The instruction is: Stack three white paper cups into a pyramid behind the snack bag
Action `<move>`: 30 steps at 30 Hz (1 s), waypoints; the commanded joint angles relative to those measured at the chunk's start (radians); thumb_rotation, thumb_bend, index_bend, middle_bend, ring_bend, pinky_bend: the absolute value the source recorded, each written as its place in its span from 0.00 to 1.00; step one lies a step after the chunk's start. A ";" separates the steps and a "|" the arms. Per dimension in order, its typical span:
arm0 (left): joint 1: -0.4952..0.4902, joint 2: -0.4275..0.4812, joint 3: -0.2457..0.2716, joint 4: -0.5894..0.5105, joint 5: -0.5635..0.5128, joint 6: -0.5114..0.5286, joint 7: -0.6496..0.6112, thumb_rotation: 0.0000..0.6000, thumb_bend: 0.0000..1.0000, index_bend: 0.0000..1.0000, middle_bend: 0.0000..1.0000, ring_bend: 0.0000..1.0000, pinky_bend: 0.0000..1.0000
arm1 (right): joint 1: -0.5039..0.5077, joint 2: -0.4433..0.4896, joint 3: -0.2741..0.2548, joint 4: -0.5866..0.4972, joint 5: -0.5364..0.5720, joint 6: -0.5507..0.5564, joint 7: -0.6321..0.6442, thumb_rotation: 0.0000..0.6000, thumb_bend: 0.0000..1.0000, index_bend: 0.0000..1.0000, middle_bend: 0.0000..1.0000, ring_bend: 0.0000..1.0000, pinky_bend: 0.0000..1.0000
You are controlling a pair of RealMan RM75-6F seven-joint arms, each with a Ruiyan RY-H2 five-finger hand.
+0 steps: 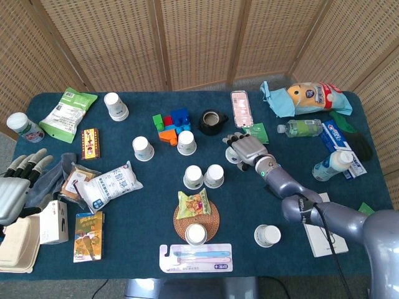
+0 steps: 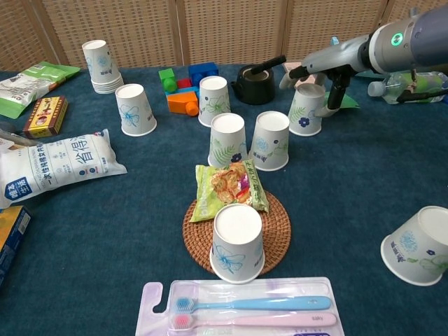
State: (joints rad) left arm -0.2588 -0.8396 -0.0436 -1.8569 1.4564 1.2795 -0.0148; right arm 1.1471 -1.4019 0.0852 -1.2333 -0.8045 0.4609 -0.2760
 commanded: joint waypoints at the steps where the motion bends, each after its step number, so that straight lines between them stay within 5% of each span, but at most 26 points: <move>1: 0.001 0.000 0.000 0.001 0.002 0.002 -0.001 1.00 0.43 0.00 0.00 0.00 0.02 | 0.006 -0.009 0.000 0.017 -0.007 -0.009 0.014 1.00 0.43 0.00 0.00 0.00 0.18; 9: 0.011 0.001 0.002 0.002 0.002 0.010 -0.006 1.00 0.43 0.00 0.00 0.00 0.02 | 0.009 -0.039 0.002 0.072 -0.043 -0.016 0.048 1.00 0.44 0.02 0.01 0.00 0.23; 20: 0.015 0.003 0.001 0.001 0.006 0.013 -0.016 1.00 0.43 0.00 0.00 0.00 0.02 | -0.017 -0.090 0.020 0.169 -0.113 -0.025 0.123 1.00 0.49 0.36 0.24 0.19 0.57; 30: 0.009 -0.001 -0.002 0.005 0.010 0.007 -0.019 1.00 0.43 0.00 0.00 0.00 0.02 | -0.035 -0.068 0.031 0.147 -0.137 -0.006 0.145 1.00 0.50 0.38 0.26 0.21 0.59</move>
State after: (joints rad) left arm -0.2500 -0.8405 -0.0460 -1.8516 1.4666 1.2860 -0.0336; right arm 1.1133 -1.4739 0.1154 -1.0810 -0.9402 0.4515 -0.1305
